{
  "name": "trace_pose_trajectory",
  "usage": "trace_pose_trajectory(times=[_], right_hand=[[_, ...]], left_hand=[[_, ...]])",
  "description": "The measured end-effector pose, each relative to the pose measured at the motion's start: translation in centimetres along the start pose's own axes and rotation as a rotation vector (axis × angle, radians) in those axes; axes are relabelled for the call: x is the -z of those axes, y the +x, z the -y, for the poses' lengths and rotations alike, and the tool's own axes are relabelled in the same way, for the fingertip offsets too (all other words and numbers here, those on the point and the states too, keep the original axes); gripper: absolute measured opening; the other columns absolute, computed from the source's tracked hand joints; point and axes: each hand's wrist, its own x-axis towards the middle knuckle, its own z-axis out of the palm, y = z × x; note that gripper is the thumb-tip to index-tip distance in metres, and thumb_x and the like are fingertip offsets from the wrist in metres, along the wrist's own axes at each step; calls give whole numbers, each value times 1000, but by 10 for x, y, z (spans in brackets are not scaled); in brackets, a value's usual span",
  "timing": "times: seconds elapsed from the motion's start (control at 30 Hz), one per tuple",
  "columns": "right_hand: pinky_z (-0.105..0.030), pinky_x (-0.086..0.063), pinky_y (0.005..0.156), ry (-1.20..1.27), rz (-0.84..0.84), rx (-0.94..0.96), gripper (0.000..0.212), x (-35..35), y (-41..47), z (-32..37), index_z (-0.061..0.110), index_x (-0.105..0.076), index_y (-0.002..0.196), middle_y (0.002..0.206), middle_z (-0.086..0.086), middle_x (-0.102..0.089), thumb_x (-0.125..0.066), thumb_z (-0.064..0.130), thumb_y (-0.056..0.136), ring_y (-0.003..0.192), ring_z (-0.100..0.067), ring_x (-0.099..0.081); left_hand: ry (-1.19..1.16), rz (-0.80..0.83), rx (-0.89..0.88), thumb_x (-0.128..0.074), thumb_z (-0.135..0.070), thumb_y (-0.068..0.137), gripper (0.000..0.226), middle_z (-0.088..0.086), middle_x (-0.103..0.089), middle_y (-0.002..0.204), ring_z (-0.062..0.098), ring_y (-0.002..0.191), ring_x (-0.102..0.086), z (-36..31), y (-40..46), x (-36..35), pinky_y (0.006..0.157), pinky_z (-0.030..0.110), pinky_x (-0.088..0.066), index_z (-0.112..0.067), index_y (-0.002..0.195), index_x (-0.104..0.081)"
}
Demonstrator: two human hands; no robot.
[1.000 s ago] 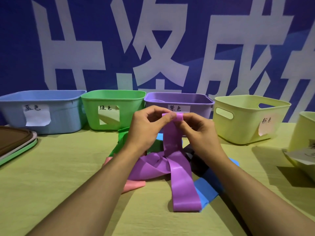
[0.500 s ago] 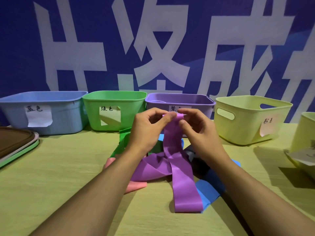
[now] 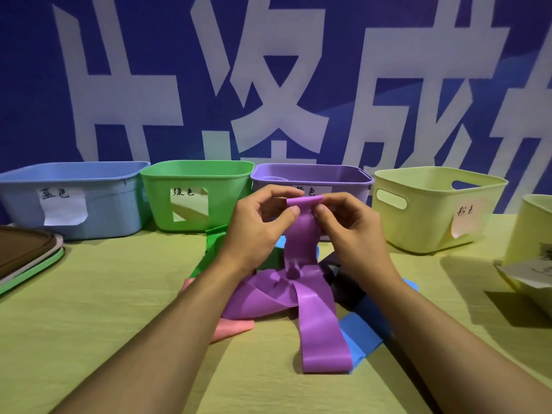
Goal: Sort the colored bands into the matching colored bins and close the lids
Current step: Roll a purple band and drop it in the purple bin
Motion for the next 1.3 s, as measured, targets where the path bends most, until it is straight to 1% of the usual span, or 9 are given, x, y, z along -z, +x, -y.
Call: trace_pose_trajectory(times=[0.17, 0.23, 0.33, 0.53, 0.6, 0.7, 0.87, 1.03, 1.3], right_hand=[[-58, -59, 74, -5, 55, 29, 27, 0, 0, 1, 27, -68, 121, 78, -11, -65, -63, 9, 101, 79, -29, -65], [-51, -61, 71, 45, 82, 13, 31, 0, 0, 4, 27, -68, 121, 80, -14, -65, -59, 5, 102, 79, -23, -64], [-28, -57, 71, 146, 102, -49, 31, -2, -1, 9, 23, -73, 110, 99, -5, -77, -55, -1, 102, 90, -16, -73], [-28, -55, 74, 198, 89, -117, 41, -2, 1, 7, 25, -78, 96, 103, -4, -78, -49, -2, 102, 91, -18, -72], [-29, -55, 74, 217, 99, -131, 34, 0, 1, 8, 22, -79, 97, 102, -6, -78, -50, 4, 101, 90, -19, -72], [-31, -56, 73, 181, 72, -131, 13, -2, -1, 10, 20, -78, 99, 99, -5, -78, -66, 25, 99, 90, -20, -72], [-24, -57, 67, 161, 26, -136, 12, -3, 1, 11, 23, -76, 104, 95, 0, -79, -68, 20, 95, 85, -10, -73], [-25, -57, 59, 160, -20, -174, 10, -1, 3, 10, 16, -78, 91, 79, -1, -78, -68, 18, 95, 67, -10, -69], [-25, -56, 57, 135, -7, -162, 11, -1, 3, 8, 16, -76, 91, 75, 2, -76, -67, 21, 96, 63, -10, -65]], left_hand=[[-17, -35, 8, -67, 4, 94, 25, 5, -79, 102, 18, 97, -76, 1, 0, 0, 82, 36, -63, -15, 108, -75], [-21, -49, 3, -66, 6, 94, 25, 5, -79, 100, 17, 94, -76, 0, 0, -1, 78, 32, -62, -14, 105, -76], [-57, -59, 7, -66, 7, 93, 27, 5, -79, 98, 20, 93, -76, 0, 1, -1, 79, 34, -63, -15, 102, -77], [-116, -51, 22, -65, 8, 93, 27, 3, -80, 90, 19, 87, -76, 0, 2, -1, 76, 33, -62, -16, 94, -78], [-113, -51, 18, -65, 8, 92, 28, 2, -80, 89, 19, 86, -76, 0, 2, 0, 76, 33, -62, -17, 93, -79], [-109, -39, 1, -65, 10, 91, 29, 3, -80, 91, 19, 89, -77, 0, 1, 0, 78, 30, -61, -15, 94, -79], [-101, -14, -8, -66, 10, 91, 28, 3, -81, 94, 18, 91, -77, 0, 0, 0, 79, 26, -60, -14, 97, -79], [-93, 16, 3, -67, 9, 91, 27, 3, -81, 96, 15, 89, -77, 0, -1, -2, 77, 25, -60, -13, 102, -78], [-75, 16, 25, -65, 9, 93, 24, 8, -80, 98, 18, 88, -77, 3, 0, 0, 76, 26, -60, -7, 105, -78]])
